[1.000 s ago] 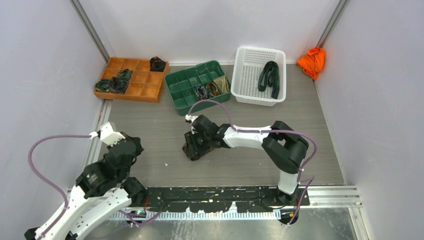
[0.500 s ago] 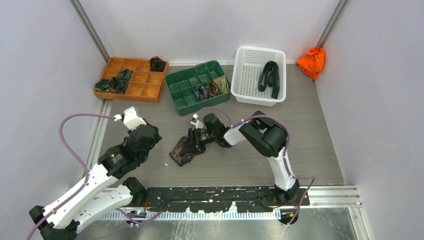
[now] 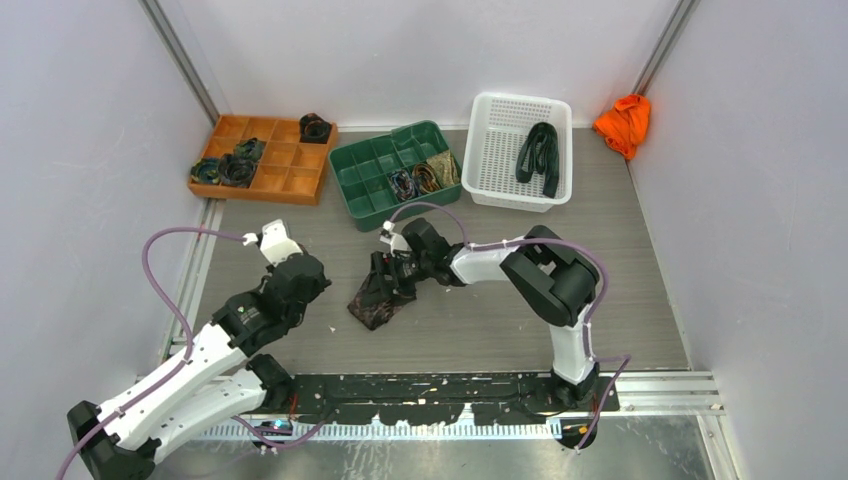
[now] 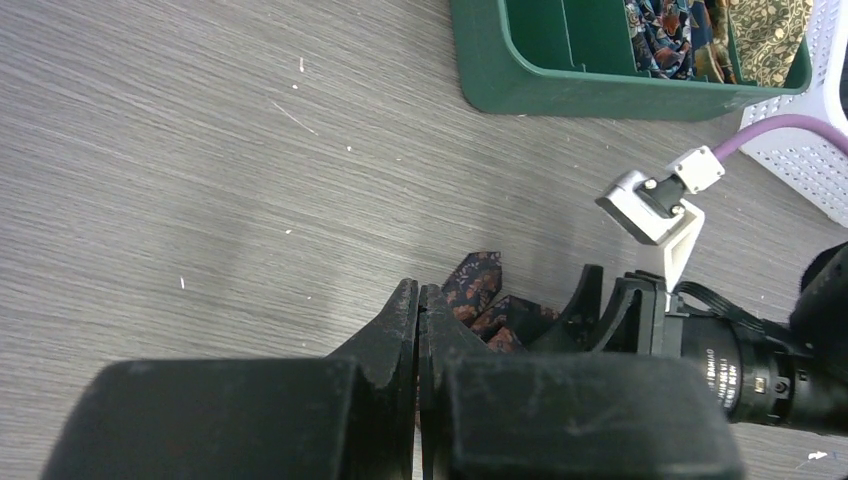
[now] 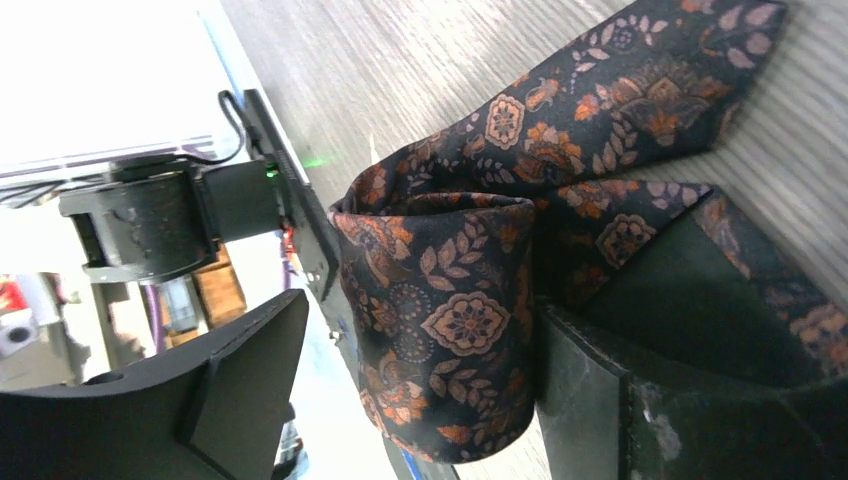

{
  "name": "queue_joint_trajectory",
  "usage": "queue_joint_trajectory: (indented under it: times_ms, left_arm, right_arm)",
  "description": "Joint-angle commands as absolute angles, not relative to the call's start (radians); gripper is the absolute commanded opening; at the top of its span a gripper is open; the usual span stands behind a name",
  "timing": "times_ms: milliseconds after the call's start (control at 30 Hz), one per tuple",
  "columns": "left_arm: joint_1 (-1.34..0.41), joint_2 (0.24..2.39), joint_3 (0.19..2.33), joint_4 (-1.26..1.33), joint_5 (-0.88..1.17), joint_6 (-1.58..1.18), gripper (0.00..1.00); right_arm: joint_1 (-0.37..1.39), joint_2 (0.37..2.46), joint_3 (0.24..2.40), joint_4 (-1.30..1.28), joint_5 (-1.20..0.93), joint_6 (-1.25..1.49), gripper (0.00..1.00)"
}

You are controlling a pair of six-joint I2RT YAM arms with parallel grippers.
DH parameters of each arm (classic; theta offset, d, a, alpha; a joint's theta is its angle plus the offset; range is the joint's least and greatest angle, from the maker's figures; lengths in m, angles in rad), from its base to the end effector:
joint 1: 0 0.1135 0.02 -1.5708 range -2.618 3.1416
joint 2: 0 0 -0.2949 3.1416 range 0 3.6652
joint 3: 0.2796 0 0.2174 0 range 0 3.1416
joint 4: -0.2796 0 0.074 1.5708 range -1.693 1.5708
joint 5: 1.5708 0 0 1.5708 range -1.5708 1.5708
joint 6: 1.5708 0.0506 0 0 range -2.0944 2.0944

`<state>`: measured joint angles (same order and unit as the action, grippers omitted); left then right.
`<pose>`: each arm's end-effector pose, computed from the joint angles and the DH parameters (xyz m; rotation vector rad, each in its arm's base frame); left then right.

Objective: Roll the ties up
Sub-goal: Roll the tie at the center of the board.

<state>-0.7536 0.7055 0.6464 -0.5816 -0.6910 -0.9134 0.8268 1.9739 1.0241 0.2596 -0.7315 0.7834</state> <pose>0.0937 -0.0437 0.2847 -0.5267 1.9913 -0.2624 0.2407 0.3114 0.1786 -0.5223 2.5736 1.5637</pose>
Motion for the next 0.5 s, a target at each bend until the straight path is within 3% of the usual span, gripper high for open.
queue_joint_trajectory:
  times_ms: [0, 100, 233, 467]
  left_arm:
    - [-0.756, 0.704, 0.633, -0.528, -0.727, -0.929, 0.0]
    - [-0.756, 0.721, 0.621, -0.518, -0.731, -0.934, 0.0]
    - [-0.756, 0.753, 0.605, -0.485, -0.717, -0.946, 0.0]
    - [-0.755, 0.775, 0.583, -0.463, -0.723, -0.94, 0.0]
  right_arm:
    - [0.822, 1.867, 1.093, 0.015, -0.598, 0.615, 0.84]
    - [0.82, 1.841, 1.109, -0.075, -0.553, 0.567, 0.92]
    - [0.818, 1.856, 1.137, -0.126, -0.57, 0.544, 0.93]
    - [0.803, 1.706, 1.08, -0.186, -0.25, 0.503, 0.93]
